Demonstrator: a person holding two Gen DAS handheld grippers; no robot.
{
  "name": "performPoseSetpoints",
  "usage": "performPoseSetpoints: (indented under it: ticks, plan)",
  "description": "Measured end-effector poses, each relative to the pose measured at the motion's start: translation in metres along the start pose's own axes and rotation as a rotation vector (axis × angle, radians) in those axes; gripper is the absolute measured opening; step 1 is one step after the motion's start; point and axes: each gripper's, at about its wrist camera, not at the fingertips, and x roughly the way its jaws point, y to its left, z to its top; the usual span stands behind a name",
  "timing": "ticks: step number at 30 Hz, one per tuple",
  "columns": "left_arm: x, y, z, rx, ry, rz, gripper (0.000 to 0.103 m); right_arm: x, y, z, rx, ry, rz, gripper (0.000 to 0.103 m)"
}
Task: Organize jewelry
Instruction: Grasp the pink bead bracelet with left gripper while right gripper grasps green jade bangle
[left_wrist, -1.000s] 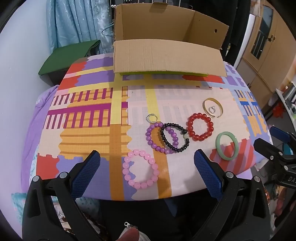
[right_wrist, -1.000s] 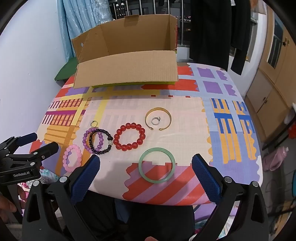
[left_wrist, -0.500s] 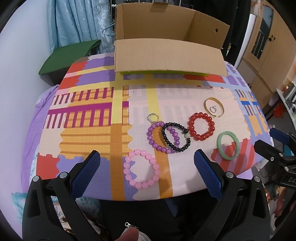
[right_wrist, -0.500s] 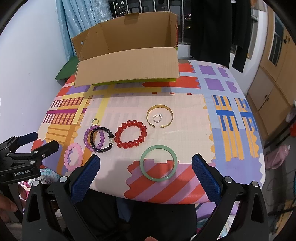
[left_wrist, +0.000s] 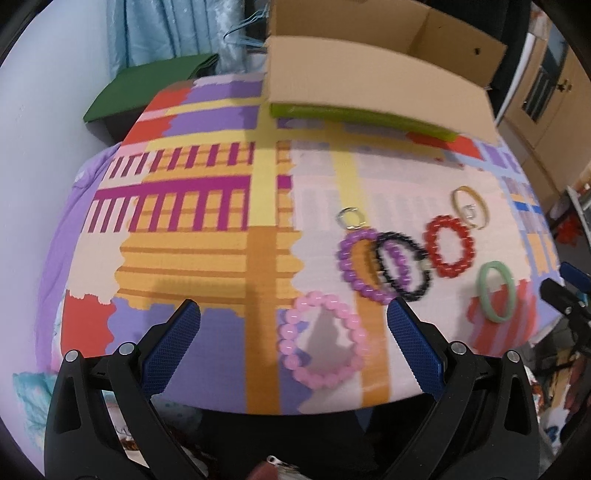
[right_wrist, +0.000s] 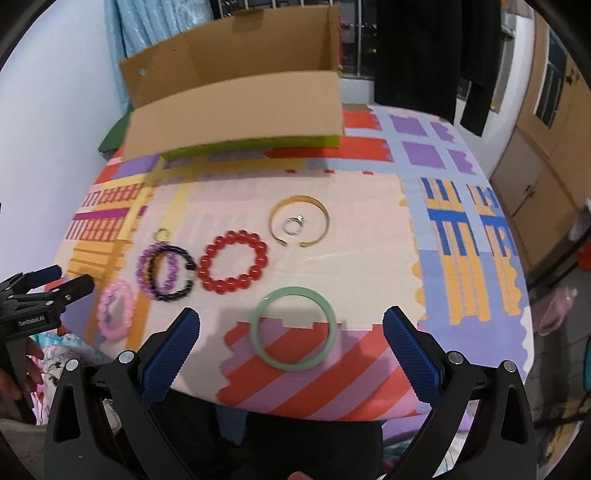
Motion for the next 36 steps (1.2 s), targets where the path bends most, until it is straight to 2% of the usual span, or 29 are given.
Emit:
performPoseSetpoints:
  ticks: [7,11,14,22,25,29,31,33,36]
  plan:
    - [0.026,0.016,-0.004,-0.015,0.039,0.040,0.097,0.032,-0.024,0.001,0.057,0.024,-0.056,0.098]
    - [0.037,0.019,-0.007,-0.008,0.057,0.055,0.097,0.044,-0.025,0.001,0.017,0.027,-0.092,0.096]
    - [0.045,0.020,-0.009,0.007,0.072,0.069,0.097,0.062,-0.027,-0.001,0.014,0.101,-0.063,0.059]
    - [0.053,0.022,-0.010,0.044,0.076,0.080,0.097,0.069,-0.021,-0.006,-0.038,0.089,-0.092,0.056]
    - [0.055,0.022,-0.010,0.048,0.067,0.070,0.096,0.067,-0.020,-0.008,-0.049,0.080,-0.087,0.052]
    - [0.054,0.023,-0.011,0.037,0.062,0.043,0.091,0.067,-0.016,-0.008,-0.063,0.073,-0.072,0.042]
    - [0.053,0.022,-0.011,0.028,0.059,0.045,0.088,0.066,-0.016,-0.009,-0.065,0.071,-0.065,0.039]
    - [0.050,0.019,-0.012,0.034,0.053,0.043,0.081,0.065,-0.017,-0.009,-0.062,0.069,-0.062,0.029]
    - [0.046,0.012,-0.013,0.053,0.049,0.039,0.071,0.065,-0.020,-0.008,-0.052,0.067,-0.054,0.021]
